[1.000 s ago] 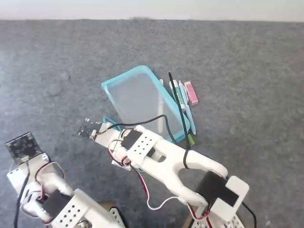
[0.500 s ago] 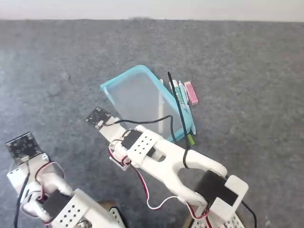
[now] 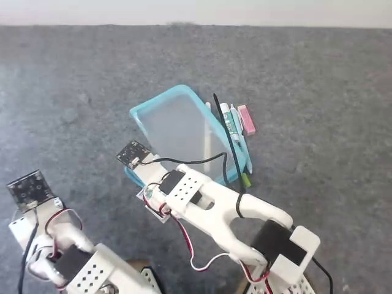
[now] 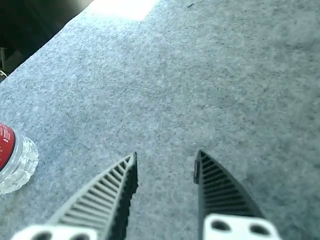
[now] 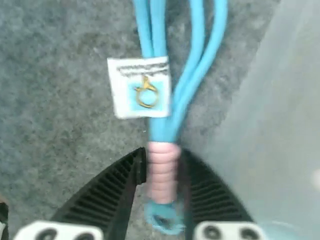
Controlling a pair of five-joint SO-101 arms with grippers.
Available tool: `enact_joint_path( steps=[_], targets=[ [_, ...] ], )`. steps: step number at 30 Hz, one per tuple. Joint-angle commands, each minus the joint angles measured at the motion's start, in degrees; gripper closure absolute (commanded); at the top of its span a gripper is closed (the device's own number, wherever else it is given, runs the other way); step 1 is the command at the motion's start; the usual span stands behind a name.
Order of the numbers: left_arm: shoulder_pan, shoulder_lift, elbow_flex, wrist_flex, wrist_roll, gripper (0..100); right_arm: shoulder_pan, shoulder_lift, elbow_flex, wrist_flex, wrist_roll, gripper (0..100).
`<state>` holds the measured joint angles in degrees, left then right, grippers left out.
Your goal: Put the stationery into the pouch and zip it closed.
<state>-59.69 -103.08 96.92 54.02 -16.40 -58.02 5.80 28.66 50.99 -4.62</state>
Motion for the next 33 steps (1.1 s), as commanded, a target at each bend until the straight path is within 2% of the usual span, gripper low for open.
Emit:
enact_joint_path(
  steps=[1,7,11,15,25,27,31,33],
  targets=[
    [-0.1,-1.1,-0.4,-0.4,-0.7,82,0.2,-0.7,-0.8,-2.3,-0.3,98.6],
    [-0.1,-1.1,-0.4,-0.7,-0.5,82,4.1,-1.7,-4.8,-2.5,0.0,99.2],
    [0.0,-1.1,-0.4,-0.5,-0.5,82,9.9,-3.5,-11.3,0.7,4.8,99.2],
    [0.0,-1.1,-0.4,-0.4,-0.4,82,13.7,-6.4,-15.6,2.0,6.3,99.2],
    [0.0,-1.0,-0.5,-0.4,-0.4,82,11.1,-12.5,-14.7,0.8,7.2,99.2],
    [0.0,-1.0,-0.5,-0.4,-0.4,82,11.1,-12.5,-14.4,0.2,10.5,99.2],
    [0.0,-1.0,-0.5,-0.4,-0.4,82,11.1,-13.6,-14.2,0.2,21.9,99.2],
    [0.0,-1.0,-0.5,-0.4,-0.4,82,11.3,-15.7,-14.2,0.3,23.6,99.2]
  ],
)
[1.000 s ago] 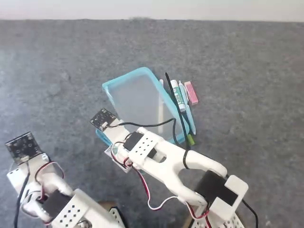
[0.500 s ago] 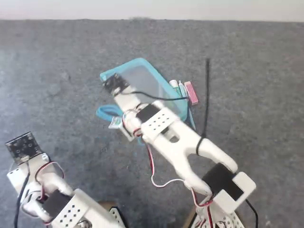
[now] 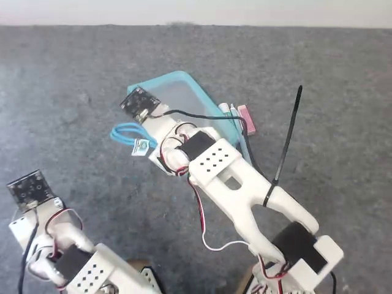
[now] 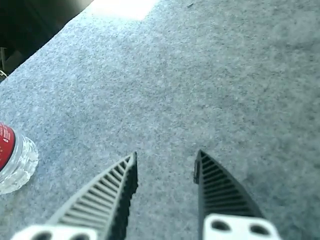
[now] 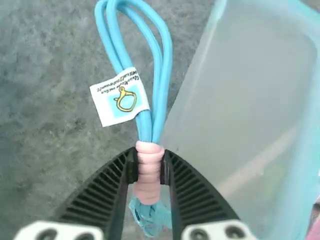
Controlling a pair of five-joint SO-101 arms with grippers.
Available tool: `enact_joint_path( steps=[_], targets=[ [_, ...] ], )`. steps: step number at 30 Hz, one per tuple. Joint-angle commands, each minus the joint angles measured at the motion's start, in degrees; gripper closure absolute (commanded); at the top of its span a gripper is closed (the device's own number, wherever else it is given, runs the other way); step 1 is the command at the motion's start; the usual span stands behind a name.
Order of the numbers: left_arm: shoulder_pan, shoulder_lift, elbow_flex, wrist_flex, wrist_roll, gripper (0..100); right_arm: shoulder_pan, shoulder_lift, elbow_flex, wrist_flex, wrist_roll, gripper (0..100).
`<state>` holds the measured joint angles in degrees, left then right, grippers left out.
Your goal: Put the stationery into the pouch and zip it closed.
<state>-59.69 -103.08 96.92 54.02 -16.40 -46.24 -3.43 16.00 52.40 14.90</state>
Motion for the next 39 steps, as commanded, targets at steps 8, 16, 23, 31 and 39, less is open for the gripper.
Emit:
enact_joint_path(
  steps=[8,16,23,31,39],
  targets=[
    [0.0,-1.1,-0.5,-0.4,-0.4,82,3.9,-18.5,2.5,0.0,0.9,99.2],
    [0.0,-0.9,-0.5,-0.4,-0.4,82,6.3,-25.8,23.4,-8.8,1.4,98.6],
    [0.0,-0.9,-0.5,-0.3,-0.4,82,6.7,-26.6,30.0,-11.7,4.8,76.0],
    [0.1,-1.0,-0.5,0.5,-0.4,82,6.5,-26.8,22.2,-5.3,-6.5,72.4],
    [4.0,-1.1,-0.5,3.7,-0.4,82,-0.4,-26.2,25.3,2.2,-37.3,72.4]
  ],
)
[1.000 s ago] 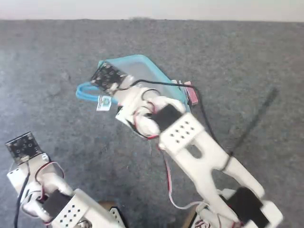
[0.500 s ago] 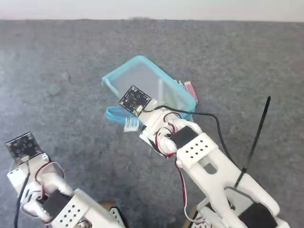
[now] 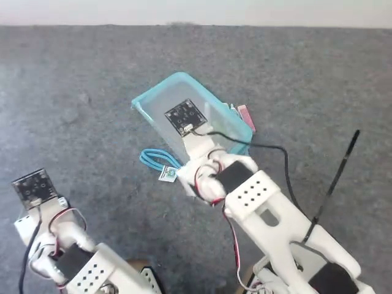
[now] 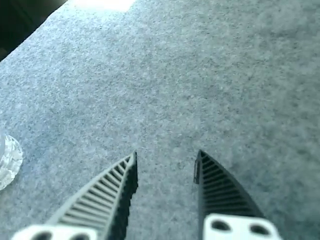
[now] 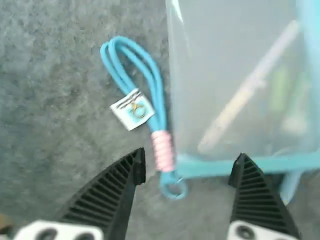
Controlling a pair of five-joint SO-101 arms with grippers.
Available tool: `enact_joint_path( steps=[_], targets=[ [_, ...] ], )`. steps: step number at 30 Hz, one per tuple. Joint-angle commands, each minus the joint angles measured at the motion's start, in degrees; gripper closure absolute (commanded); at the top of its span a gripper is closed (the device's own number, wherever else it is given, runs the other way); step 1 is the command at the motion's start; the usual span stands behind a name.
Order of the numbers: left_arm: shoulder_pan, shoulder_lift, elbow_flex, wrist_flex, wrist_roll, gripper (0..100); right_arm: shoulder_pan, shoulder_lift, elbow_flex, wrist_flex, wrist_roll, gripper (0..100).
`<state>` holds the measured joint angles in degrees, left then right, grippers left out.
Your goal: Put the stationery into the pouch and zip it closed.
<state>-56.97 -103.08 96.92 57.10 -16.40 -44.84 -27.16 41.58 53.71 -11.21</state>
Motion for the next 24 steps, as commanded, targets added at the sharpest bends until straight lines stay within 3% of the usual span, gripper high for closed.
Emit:
enact_joint_path(
  steps=[1,6,10,19,24],
  targets=[
    [1.5,-1.1,-0.5,0.6,-0.4,82,-2.0,-2.5,0.1,-0.4,-14.4,72.3],
    [1.6,-0.9,-0.5,0.6,-0.4,82,-2.9,-2.2,1.0,-7.0,-25.3,72.3],
    [1.6,-0.9,-0.5,0.6,-0.4,82,-7.8,0.8,1.1,-7.3,-27.4,72.3],
    [1.6,-0.9,-0.5,0.7,-0.4,82,-9.4,5.5,0.3,-8.0,-19.7,72.5],
    [1.6,-1.1,-0.5,2.5,-0.4,82,-8.3,5.6,-0.4,-10.1,1.7,72.5]
  ],
)
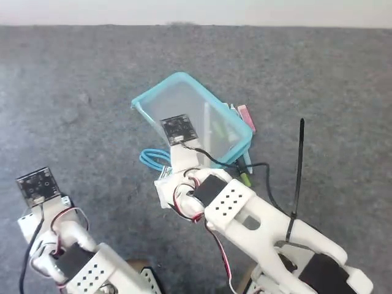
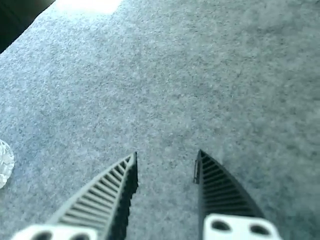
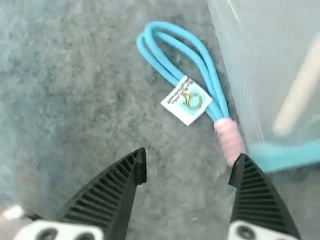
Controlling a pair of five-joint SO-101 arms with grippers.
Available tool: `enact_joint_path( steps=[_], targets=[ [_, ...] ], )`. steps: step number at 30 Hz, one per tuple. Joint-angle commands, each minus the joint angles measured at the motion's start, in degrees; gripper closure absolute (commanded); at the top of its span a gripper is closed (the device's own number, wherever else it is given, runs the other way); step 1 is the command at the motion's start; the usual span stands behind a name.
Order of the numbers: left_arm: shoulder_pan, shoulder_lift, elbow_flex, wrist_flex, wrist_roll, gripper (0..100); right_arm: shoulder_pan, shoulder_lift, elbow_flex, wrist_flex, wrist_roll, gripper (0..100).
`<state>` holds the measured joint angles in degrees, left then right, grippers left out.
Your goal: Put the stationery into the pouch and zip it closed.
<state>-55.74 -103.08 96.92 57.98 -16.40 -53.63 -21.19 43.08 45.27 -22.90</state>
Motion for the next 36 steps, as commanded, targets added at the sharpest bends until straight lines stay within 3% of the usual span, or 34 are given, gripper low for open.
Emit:
enact_joint_path(
  steps=[1,4,6,19,31,36],
  targets=[
    [0.4,-1.1,-0.5,1.8,-0.5,82,0.5,-0.3,-2.4,-2.2,18.7,72.5],
    [0.3,-1.1,-0.5,1.8,-0.6,82,0.2,-0.1,-4.4,-2.6,32.8,72.5],
    [0.0,-1.1,-0.5,1.8,-0.6,82,0.2,2.1,-7.2,-1.4,35.6,72.4],
    [0.0,-1.0,-0.5,3.1,-0.7,82,0.1,33.7,-34.9,4.9,36.0,72.2],
    [0.2,-1.0,-0.5,3.3,-0.7,82,-2.2,48.9,-46.2,4.9,35.4,72.8],
    [0.2,-1.0,-0.5,3.3,-0.7,82,-2.2,51.6,-49.2,4.4,36.0,88.3]
  ],
)
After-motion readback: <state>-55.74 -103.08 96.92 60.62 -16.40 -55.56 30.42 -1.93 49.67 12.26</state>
